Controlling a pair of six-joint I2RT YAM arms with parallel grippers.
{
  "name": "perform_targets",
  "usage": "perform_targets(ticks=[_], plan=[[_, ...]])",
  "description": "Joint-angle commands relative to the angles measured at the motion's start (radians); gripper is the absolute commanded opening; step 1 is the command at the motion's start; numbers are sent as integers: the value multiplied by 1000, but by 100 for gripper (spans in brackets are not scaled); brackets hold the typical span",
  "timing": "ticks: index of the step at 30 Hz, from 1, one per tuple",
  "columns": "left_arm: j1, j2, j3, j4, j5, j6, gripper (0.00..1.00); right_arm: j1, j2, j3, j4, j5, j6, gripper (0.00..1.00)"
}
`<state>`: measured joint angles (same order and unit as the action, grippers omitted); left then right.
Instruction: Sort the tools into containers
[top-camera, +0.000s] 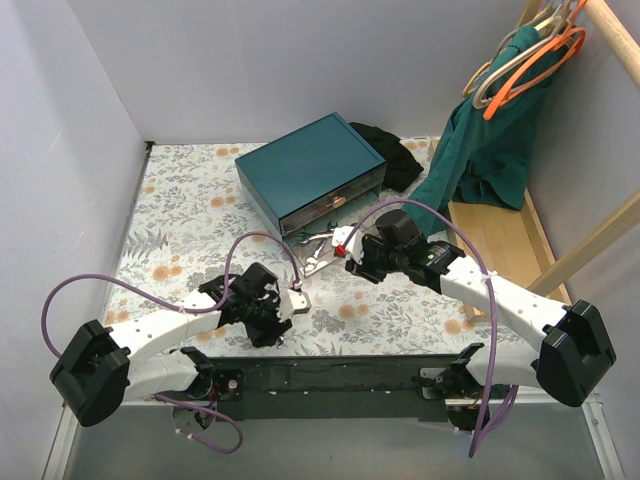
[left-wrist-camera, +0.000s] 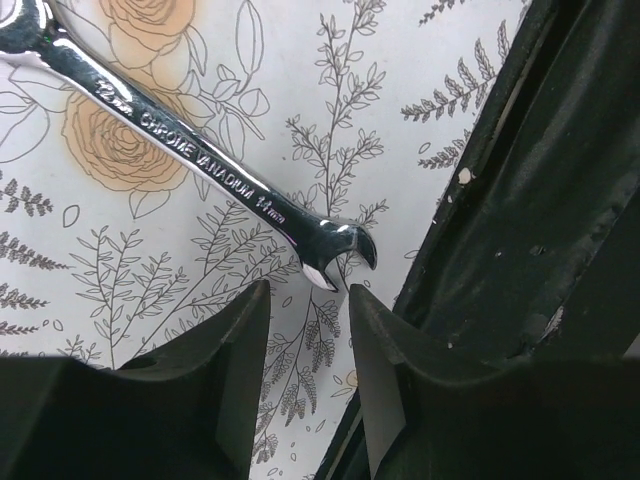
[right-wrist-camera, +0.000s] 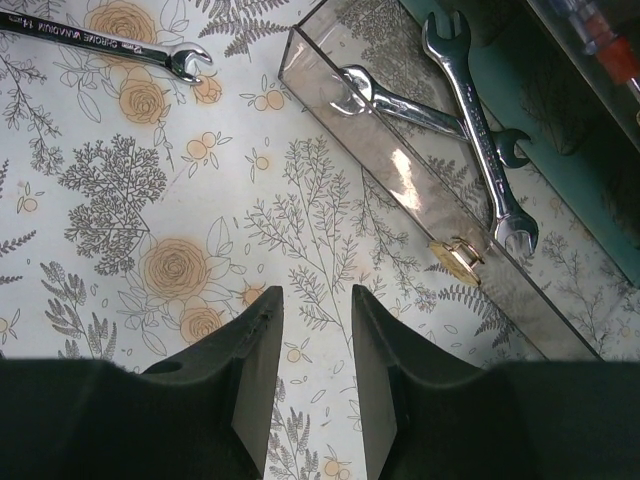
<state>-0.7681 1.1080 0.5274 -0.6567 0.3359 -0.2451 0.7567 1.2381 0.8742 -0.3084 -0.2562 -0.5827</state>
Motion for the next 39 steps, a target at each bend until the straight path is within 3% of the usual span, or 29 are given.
perform_targets(ticks=[1, 13, 24, 34, 39], plan=[[-4, 16, 48, -15, -29, -54, 37, -8, -37, -24, 48, -2, -9, 42], [-27, 67, 10, 19, -124, -89, 34, -26, -88, -83, 52, 11, -29, 42], [-27, 58, -53, 71, -400, -51, 26, -26, -78, -55, 32, 12, -55, 42], [-22, 95, -37, 23, -250, 35, 7, -22, -46, -57, 84, -103, -86, 41], [7, 107, -17, 3, -195, 52, 4, 26, -22, -63, 143, -178, -150, 42]])
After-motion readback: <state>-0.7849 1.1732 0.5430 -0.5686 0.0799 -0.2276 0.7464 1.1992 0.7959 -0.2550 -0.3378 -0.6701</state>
